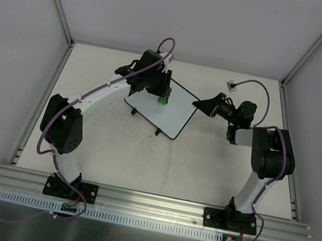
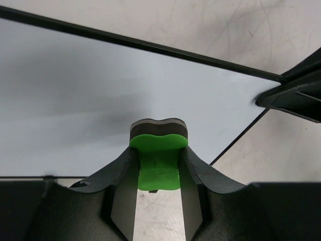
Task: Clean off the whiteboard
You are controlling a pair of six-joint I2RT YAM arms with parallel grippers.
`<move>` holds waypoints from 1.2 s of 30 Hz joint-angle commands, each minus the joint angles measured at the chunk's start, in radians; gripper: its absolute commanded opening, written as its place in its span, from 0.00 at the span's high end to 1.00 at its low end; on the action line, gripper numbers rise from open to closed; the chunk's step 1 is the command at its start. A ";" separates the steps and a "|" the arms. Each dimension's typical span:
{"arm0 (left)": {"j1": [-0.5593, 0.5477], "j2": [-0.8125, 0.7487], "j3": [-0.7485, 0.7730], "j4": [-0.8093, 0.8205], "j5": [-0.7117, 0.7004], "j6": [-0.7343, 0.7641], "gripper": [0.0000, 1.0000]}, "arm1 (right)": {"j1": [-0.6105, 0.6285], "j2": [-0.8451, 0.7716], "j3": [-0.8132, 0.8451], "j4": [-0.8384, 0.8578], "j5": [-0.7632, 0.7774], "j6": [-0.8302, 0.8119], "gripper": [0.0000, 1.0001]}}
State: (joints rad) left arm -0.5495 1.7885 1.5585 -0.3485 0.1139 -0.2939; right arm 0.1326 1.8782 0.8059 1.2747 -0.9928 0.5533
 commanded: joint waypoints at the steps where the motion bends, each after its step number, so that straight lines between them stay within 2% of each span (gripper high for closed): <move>1: -0.001 -0.153 -0.040 -0.001 -0.034 0.022 1.00 | 0.012 -0.028 0.015 0.256 -0.047 0.028 0.99; 7: 0.019 -0.368 -0.161 0.000 -0.074 0.032 1.00 | 0.002 -0.021 0.018 0.256 -0.032 0.036 1.00; 12: 0.097 -0.538 -0.356 -0.001 -0.097 -0.027 1.00 | -0.008 -0.013 0.018 0.256 -0.012 0.060 1.00; 19: 0.111 -0.699 -0.626 0.002 -0.212 -0.138 1.00 | -0.019 -0.010 0.019 0.252 0.000 0.074 1.00; 29: 0.195 -0.681 -0.880 0.100 -0.180 -0.198 1.00 | -0.018 0.015 0.041 0.252 0.003 0.086 1.00; 36: 0.224 -0.497 -0.836 0.177 -0.149 -0.172 1.00 | -0.019 0.025 0.047 0.252 0.009 0.088 0.99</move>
State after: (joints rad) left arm -0.3325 1.2259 0.6804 -0.2333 -0.0605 -0.4648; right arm 0.1154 1.9053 0.8097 1.2678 -0.9768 0.6132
